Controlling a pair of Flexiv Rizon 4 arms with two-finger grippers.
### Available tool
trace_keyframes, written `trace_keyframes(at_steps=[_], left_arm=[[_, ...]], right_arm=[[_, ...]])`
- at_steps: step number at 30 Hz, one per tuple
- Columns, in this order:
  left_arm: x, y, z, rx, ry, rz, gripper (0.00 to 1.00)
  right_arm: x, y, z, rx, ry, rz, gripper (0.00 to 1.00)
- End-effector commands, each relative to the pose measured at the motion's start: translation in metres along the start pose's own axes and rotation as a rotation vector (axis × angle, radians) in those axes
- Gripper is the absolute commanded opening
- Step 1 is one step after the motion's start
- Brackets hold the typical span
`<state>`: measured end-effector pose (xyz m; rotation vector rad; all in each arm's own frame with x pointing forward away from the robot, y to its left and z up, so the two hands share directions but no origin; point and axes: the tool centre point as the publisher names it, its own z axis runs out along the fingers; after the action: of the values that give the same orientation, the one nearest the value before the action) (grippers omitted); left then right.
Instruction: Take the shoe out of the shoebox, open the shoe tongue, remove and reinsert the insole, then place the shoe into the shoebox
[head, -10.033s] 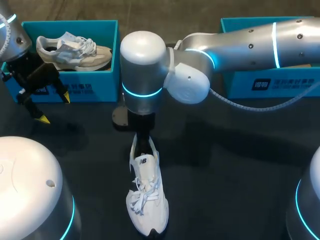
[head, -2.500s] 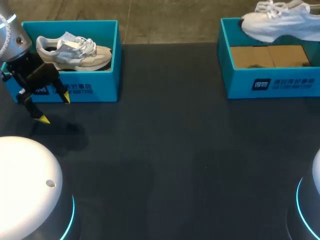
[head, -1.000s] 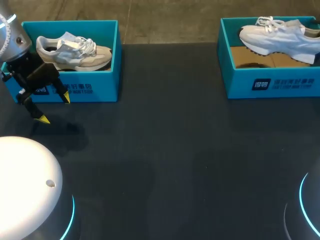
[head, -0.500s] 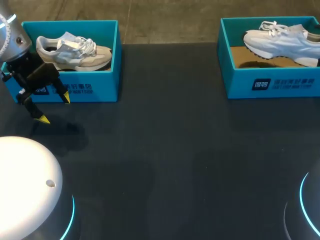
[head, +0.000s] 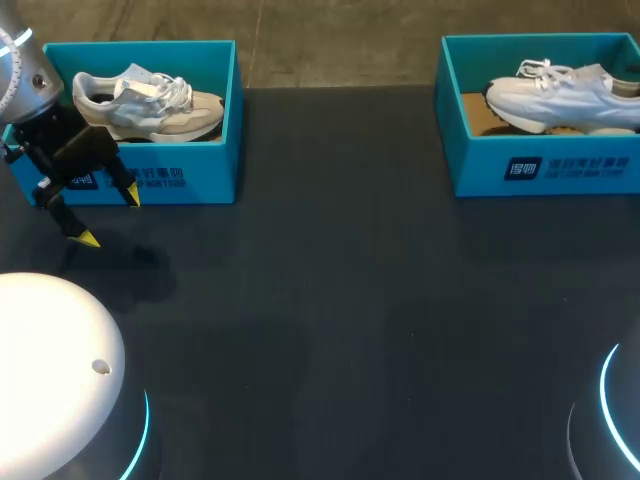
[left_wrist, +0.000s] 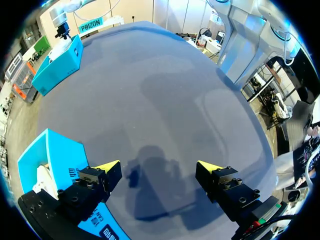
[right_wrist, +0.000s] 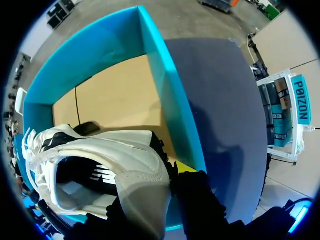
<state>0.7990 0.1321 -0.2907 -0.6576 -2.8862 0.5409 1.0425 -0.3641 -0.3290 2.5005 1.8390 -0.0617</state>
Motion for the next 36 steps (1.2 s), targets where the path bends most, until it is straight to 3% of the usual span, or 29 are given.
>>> trace_keyframes(at_steps=[1, 19, 36], left_arm=[[0.000, 0.000, 0.000, -0.004, 0.001, -0.001, 1.00], [0.000, 0.000, 0.000, -0.004, 0.001, -0.001, 1.00], [0.000, 0.000, 0.000, -0.004, 0.001, -0.001, 1.00]], right_arm=[[-0.006, -0.007, 0.002, -0.013, -0.006, -0.005, 0.00], [-0.001, -0.019, 0.016, -0.018, -0.045, -0.094, 0.00], [0.018, -0.025, 0.033, -0.028, -0.079, -0.139, 0.00]])
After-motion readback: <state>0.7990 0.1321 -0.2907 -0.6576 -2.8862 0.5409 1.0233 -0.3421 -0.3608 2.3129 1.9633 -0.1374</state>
